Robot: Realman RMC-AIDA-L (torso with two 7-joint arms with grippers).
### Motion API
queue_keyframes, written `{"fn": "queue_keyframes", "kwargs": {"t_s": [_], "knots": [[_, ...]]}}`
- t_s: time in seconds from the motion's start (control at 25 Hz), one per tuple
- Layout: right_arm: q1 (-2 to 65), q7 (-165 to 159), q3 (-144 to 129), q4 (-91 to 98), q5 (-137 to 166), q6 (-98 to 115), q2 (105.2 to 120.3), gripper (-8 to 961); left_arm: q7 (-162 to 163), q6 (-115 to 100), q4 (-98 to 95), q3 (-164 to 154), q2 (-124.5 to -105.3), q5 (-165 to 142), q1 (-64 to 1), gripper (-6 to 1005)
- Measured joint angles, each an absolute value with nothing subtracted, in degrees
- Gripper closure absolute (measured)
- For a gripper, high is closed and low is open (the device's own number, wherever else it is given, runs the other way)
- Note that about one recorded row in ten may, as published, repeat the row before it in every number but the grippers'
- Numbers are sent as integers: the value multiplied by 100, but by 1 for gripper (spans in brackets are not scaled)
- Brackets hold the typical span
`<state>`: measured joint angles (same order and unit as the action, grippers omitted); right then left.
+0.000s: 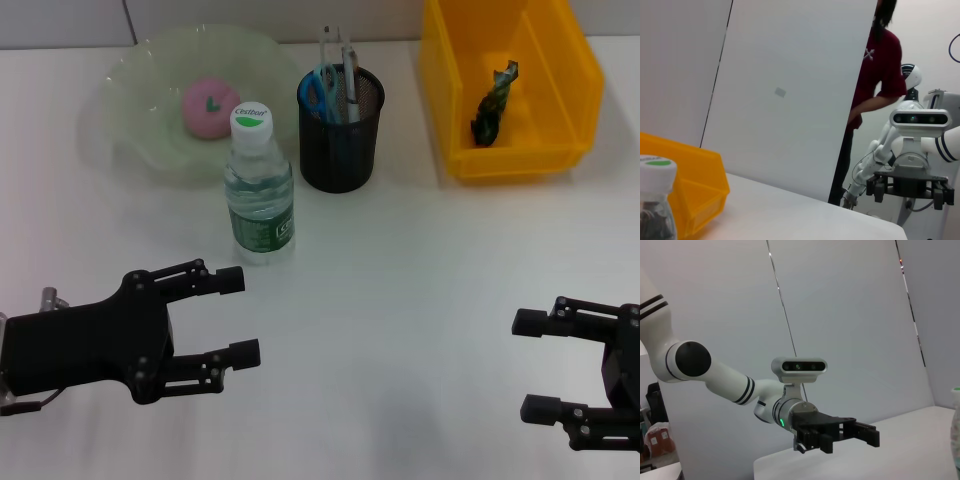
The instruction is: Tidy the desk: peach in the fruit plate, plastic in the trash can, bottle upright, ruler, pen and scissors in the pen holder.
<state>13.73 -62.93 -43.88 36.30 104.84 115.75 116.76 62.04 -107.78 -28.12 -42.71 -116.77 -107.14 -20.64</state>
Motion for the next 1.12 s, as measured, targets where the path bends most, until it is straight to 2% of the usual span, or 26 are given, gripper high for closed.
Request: {"fn": "queue_keyframes", "kwargs": {"t_s": [1.12], "knots": [[1476,-6531,-4385,3674,10486,11738,11672,201,6302,-11072,-2822,-4122,-11717,-10667,-2178,199]]}}
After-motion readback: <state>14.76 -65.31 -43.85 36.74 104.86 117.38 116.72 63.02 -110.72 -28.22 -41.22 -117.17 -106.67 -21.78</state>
